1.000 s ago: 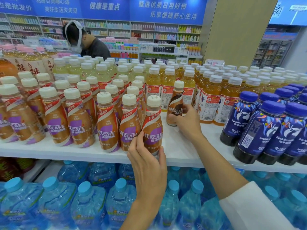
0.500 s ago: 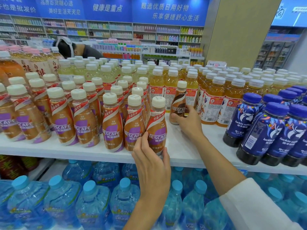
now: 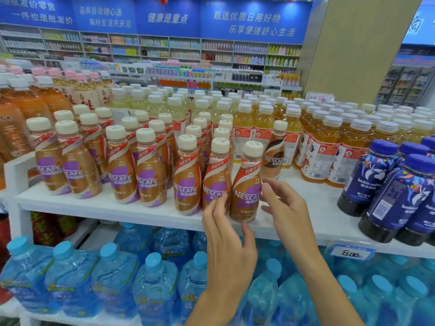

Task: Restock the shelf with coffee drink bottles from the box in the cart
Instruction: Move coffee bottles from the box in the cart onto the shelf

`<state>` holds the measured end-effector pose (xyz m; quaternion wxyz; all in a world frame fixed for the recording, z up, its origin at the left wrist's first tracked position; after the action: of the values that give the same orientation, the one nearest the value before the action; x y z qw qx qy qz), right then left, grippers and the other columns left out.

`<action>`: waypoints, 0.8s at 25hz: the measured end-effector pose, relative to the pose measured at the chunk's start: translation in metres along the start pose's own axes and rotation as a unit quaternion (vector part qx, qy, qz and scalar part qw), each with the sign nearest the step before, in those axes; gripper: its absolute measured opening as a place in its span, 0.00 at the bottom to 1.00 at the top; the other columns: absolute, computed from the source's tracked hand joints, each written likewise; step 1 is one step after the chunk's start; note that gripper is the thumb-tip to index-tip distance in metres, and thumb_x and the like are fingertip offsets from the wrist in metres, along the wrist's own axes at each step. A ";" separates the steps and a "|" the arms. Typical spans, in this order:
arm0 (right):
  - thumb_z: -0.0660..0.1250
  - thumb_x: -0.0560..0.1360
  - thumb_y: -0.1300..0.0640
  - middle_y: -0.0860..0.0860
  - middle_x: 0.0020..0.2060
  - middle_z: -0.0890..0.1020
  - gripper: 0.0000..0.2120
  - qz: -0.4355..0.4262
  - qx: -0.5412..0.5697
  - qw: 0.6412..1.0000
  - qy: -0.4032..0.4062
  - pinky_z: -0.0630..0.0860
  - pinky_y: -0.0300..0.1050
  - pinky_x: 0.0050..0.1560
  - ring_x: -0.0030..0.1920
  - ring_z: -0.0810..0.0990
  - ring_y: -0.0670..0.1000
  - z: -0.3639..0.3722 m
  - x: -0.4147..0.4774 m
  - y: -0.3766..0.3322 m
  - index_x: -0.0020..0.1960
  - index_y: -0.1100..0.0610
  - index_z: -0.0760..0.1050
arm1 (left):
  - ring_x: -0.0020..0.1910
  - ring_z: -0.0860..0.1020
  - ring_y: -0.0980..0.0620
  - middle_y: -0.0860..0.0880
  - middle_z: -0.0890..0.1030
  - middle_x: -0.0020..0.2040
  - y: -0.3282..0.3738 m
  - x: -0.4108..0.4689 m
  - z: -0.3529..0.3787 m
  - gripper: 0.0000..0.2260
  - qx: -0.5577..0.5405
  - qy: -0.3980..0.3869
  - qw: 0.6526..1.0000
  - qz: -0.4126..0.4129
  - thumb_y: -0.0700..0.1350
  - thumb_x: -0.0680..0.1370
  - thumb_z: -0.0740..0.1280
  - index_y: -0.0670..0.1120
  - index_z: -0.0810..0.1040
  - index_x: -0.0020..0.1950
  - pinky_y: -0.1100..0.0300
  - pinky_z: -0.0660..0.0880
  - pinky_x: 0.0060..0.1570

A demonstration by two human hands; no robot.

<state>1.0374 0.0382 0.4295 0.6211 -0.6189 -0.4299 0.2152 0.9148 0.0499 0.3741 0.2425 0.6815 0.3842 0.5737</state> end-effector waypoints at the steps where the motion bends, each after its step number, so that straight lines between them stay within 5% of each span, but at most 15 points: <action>1: 0.66 0.80 0.47 0.37 0.55 0.83 0.12 -0.001 0.018 1.000 -0.012 0.81 0.40 0.54 0.57 0.81 0.39 0.005 -0.010 -0.003 0.63 0.44 0.78 | 0.69 0.69 0.52 0.53 0.63 0.70 -0.002 0.001 -0.009 0.29 -0.003 -0.001 1.000 -0.005 0.41 0.79 0.69 0.51 0.59 0.76 0.56 0.72 0.66; 7: 0.77 0.73 0.58 0.38 0.59 0.82 0.28 0.001 -0.012 1.000 -0.001 0.78 0.34 0.54 0.57 0.80 0.35 0.029 -0.027 0.004 0.68 0.44 0.72 | 0.68 0.68 0.55 0.58 0.66 0.66 -0.022 0.014 -0.060 0.24 -0.016 0.017 0.999 -0.032 0.44 0.80 0.68 0.52 0.64 0.73 0.58 0.69 0.67; 10: 0.77 0.73 0.57 0.39 0.57 0.82 0.27 0.001 -0.033 0.999 0.007 0.78 0.40 0.57 0.56 0.81 0.37 0.037 -0.027 0.007 0.68 0.44 0.71 | 0.67 0.68 0.55 0.57 0.66 0.65 -0.034 0.025 -0.076 0.22 -0.021 0.022 0.999 -0.034 0.46 0.81 0.67 0.53 0.64 0.72 0.59 0.69 0.66; 17: 0.76 0.74 0.55 0.34 0.54 0.79 0.26 0.007 -0.063 0.998 0.005 0.74 0.32 0.50 0.51 0.79 0.32 0.039 -0.031 -0.004 0.66 0.43 0.69 | 0.68 0.68 0.58 0.56 0.65 0.67 -0.040 0.038 -0.089 0.23 -0.018 0.015 0.998 -0.053 0.50 0.82 0.65 0.51 0.62 0.75 0.55 0.70 0.68; 20: 0.76 0.74 0.53 0.35 0.55 0.79 0.27 0.007 -0.070 0.997 0.006 0.73 0.38 0.55 0.54 0.78 0.35 0.037 -0.030 0.002 0.67 0.44 0.68 | 0.68 0.68 0.57 0.57 0.66 0.67 -0.043 0.035 -0.101 0.23 0.005 0.021 0.998 -0.059 0.50 0.82 0.65 0.52 0.63 0.75 0.53 0.70 0.69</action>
<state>0.9922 0.0356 0.4147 0.5773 -0.6653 -0.4358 0.1847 0.8081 0.0919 0.3848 0.2645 0.6470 0.4311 0.5706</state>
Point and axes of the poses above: each hand's wrist, its own x-axis towards the middle knuckle, its own z-axis out of the palm, y = z × x, the point moved 1 cm from there along x, towards the middle knuckle
